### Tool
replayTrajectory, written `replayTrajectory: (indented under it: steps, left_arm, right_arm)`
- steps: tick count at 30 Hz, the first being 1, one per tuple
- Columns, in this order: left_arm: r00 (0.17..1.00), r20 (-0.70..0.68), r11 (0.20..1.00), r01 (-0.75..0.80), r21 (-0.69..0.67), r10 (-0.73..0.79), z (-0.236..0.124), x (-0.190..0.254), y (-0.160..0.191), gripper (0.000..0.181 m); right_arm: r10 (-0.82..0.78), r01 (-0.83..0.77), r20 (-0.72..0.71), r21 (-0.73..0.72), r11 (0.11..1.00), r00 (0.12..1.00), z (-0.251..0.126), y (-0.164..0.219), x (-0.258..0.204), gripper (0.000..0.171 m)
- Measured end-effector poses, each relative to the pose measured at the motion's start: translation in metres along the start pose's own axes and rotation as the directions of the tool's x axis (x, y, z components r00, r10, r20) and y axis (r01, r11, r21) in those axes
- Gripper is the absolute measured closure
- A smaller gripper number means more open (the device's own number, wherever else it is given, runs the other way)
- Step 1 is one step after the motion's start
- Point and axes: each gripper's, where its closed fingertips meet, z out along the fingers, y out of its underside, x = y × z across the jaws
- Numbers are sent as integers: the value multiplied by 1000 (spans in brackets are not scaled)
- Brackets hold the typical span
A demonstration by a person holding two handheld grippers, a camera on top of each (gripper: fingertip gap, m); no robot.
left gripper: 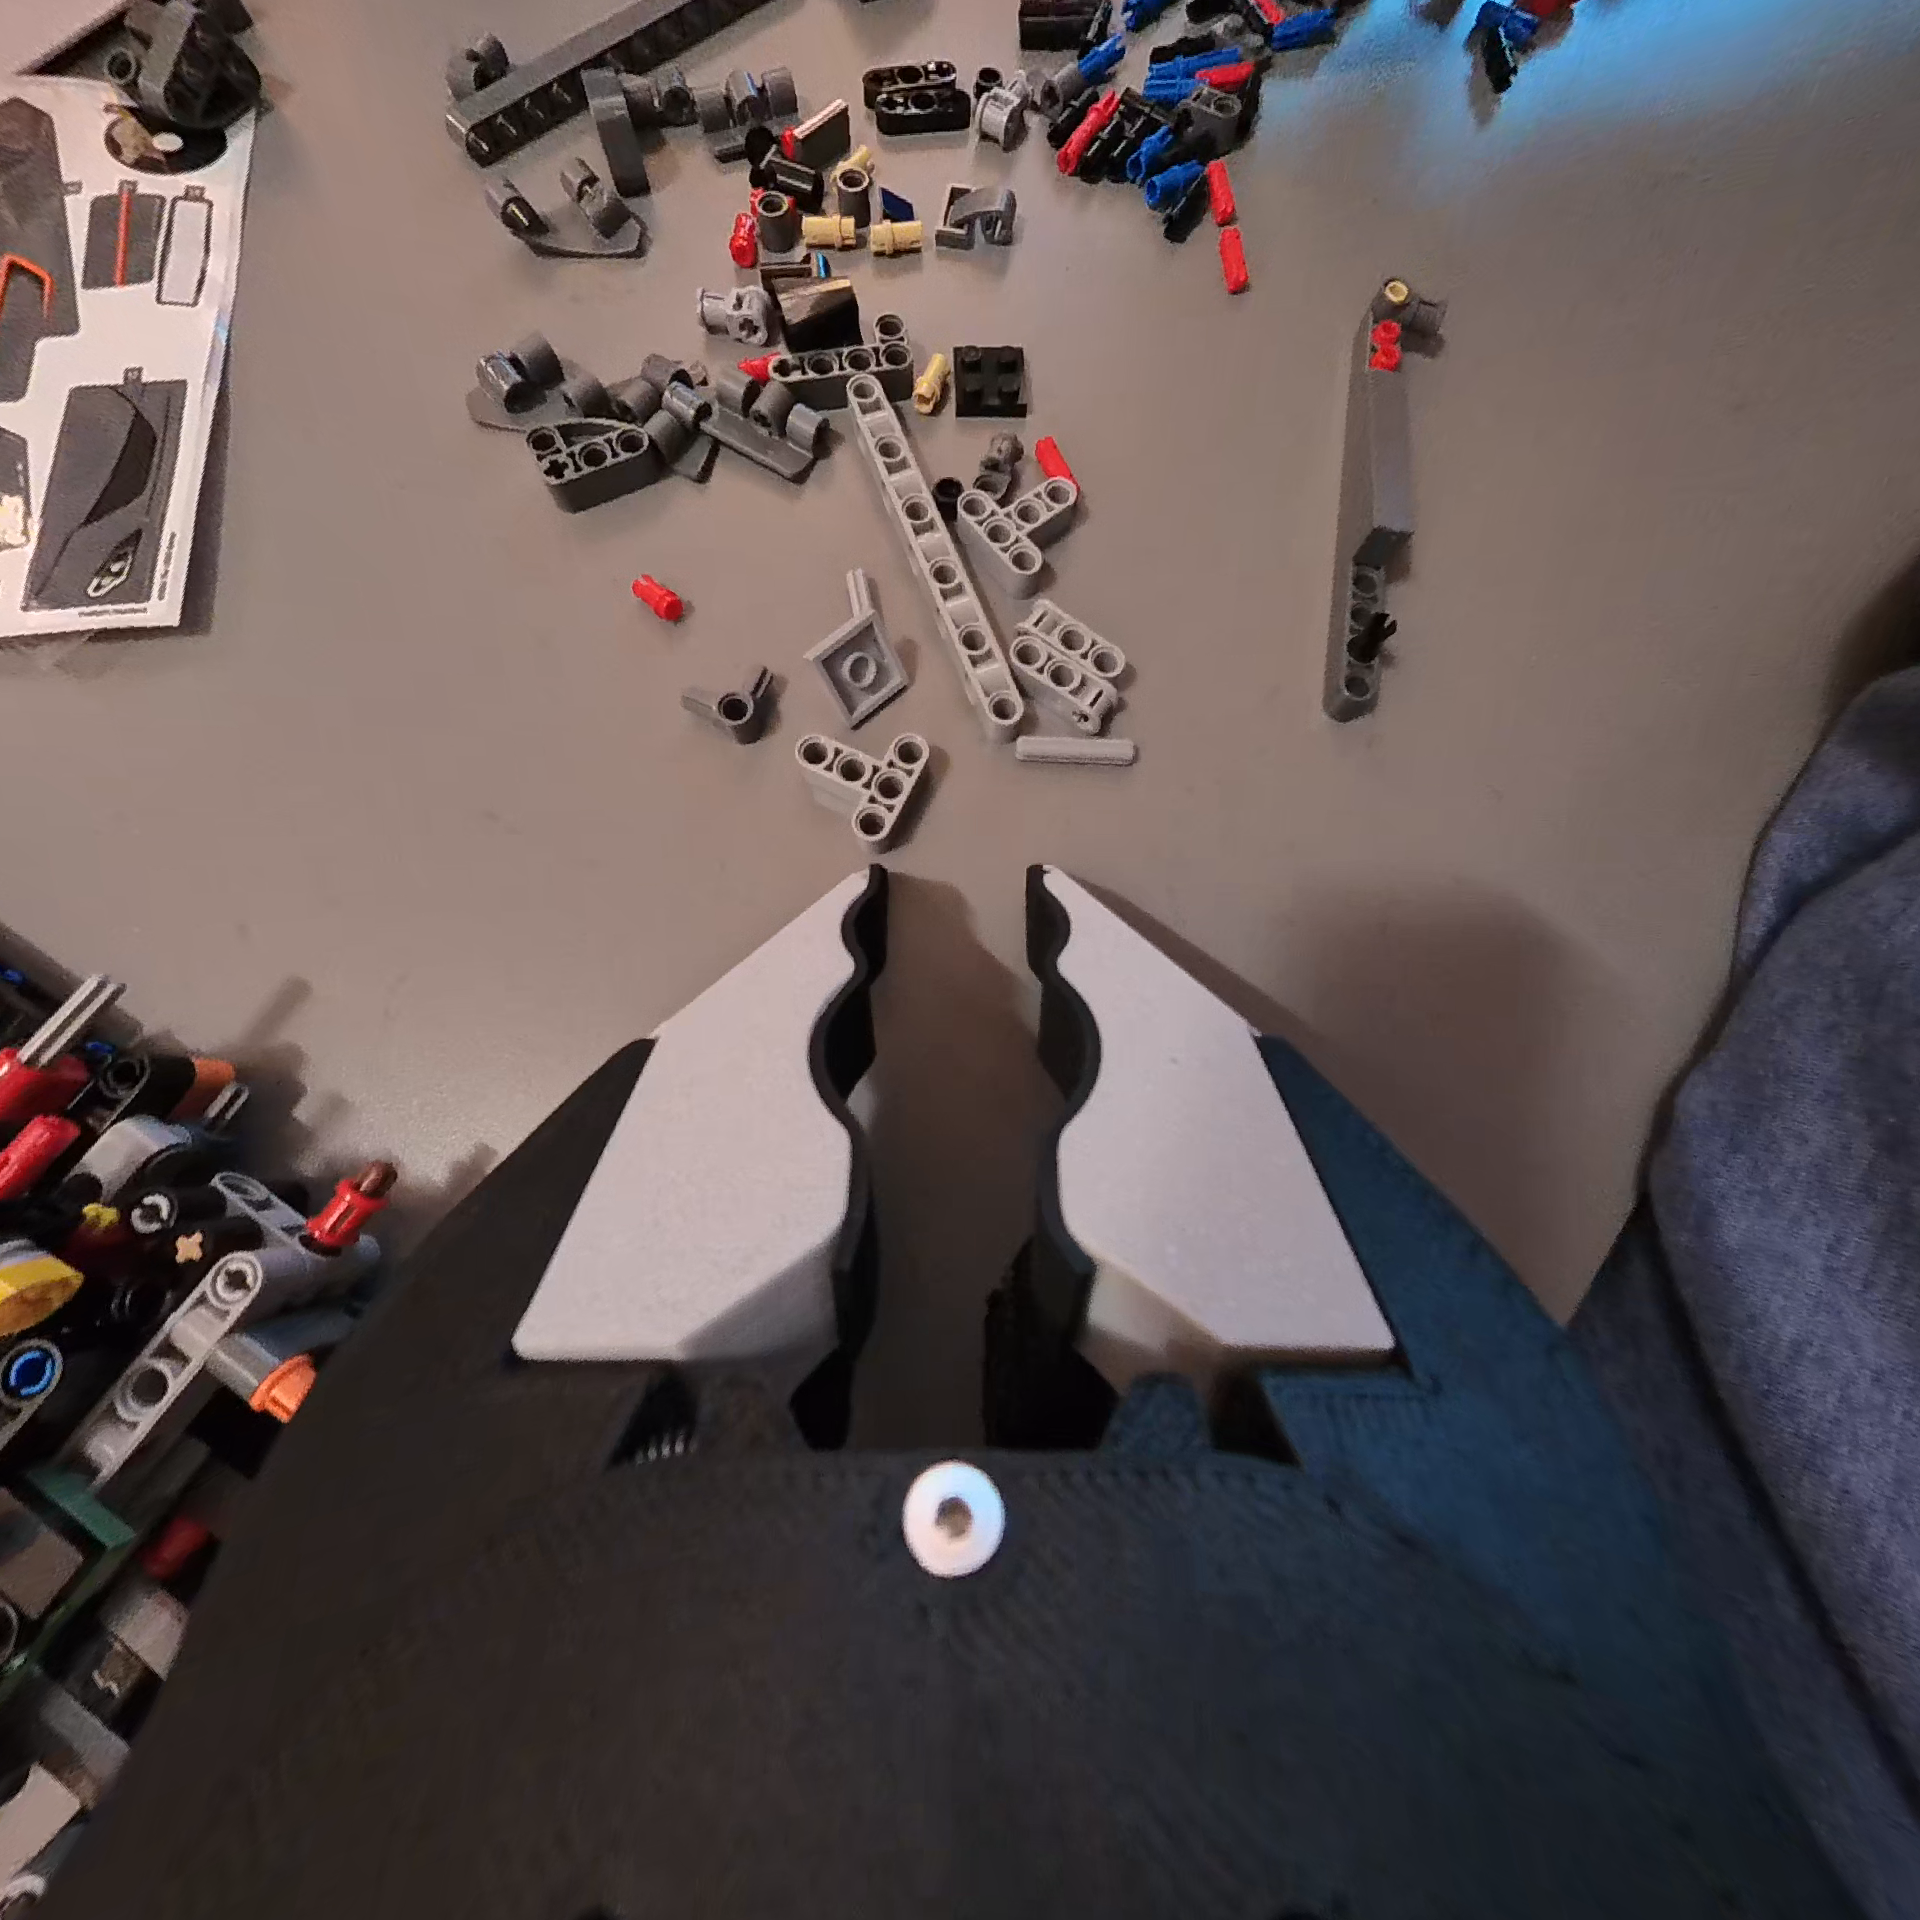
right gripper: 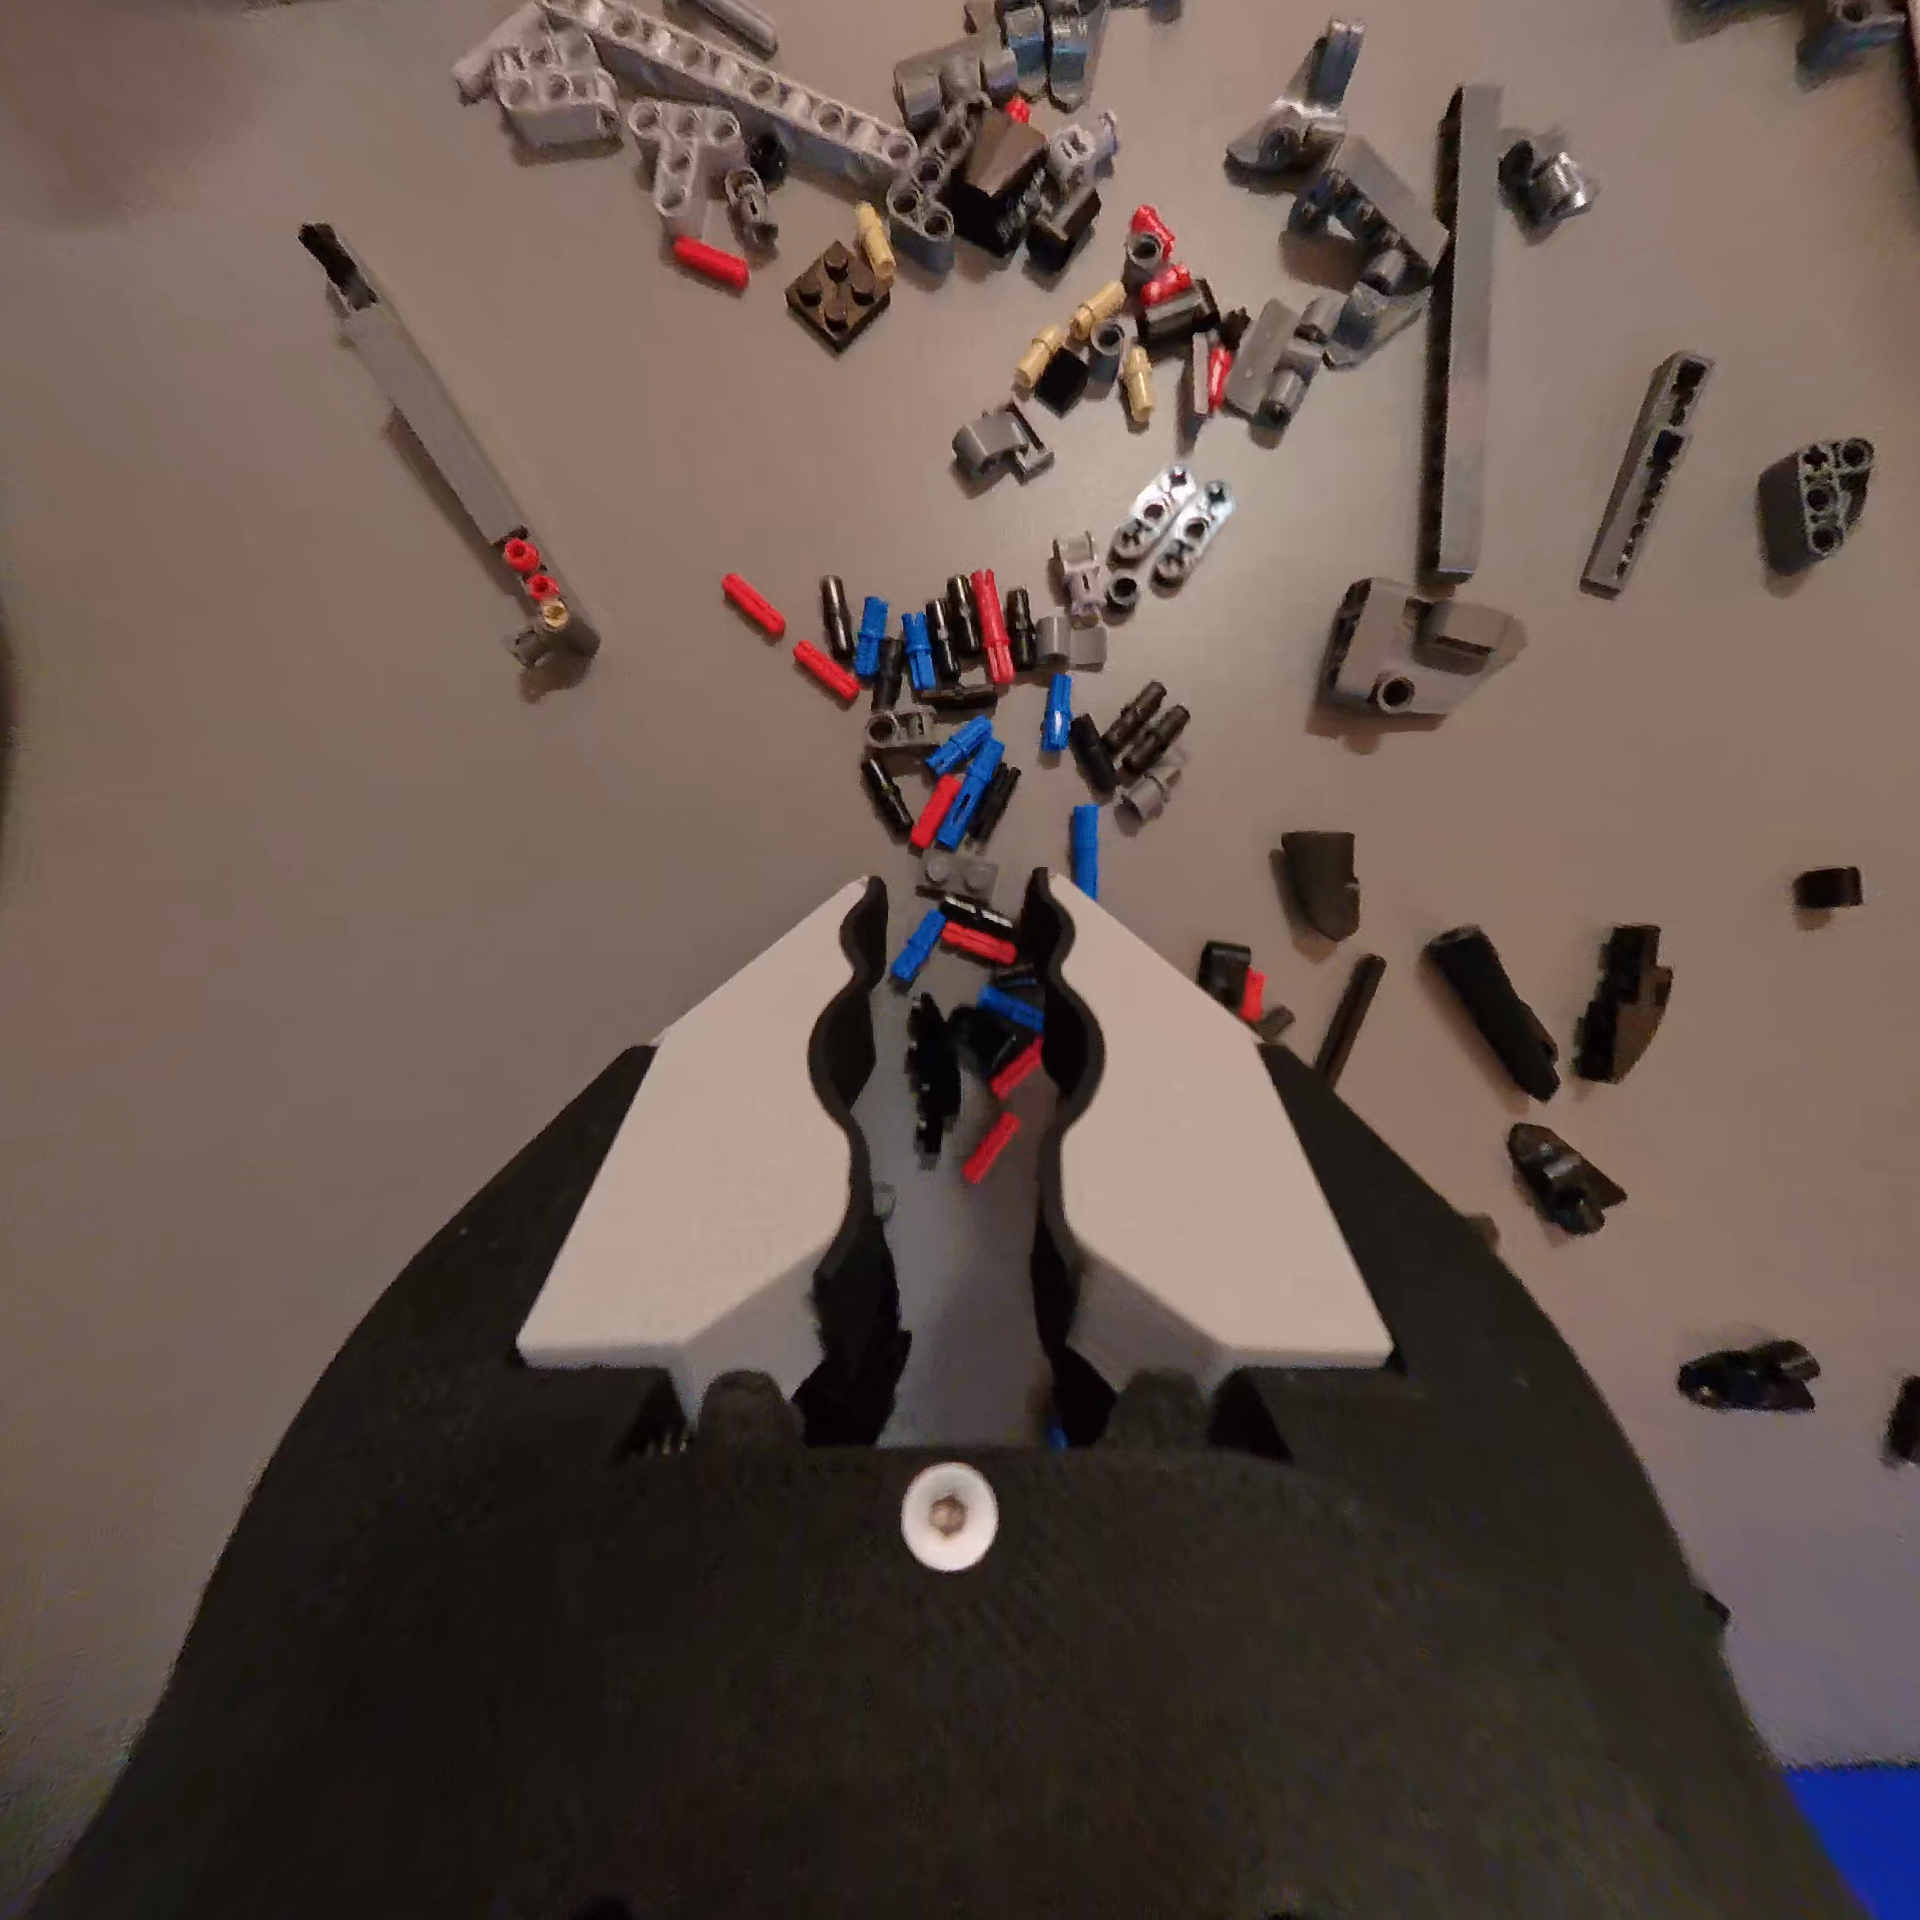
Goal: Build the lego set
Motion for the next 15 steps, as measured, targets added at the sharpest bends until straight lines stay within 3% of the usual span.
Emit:
replayTrajectory:
  steps: [7,15]
  left_arm:
    - [1000,-3,1000,3,1,-3,1,0,-1,157]
    - [1000,3,1000,-17,-2,17,4,0,-3,157]
  right_arm:
    - [16,-16,-25,0,1000,1000,-16,12,1,149]
    - [25,-23,-19,92,996,1000,20,-55,-9,155]
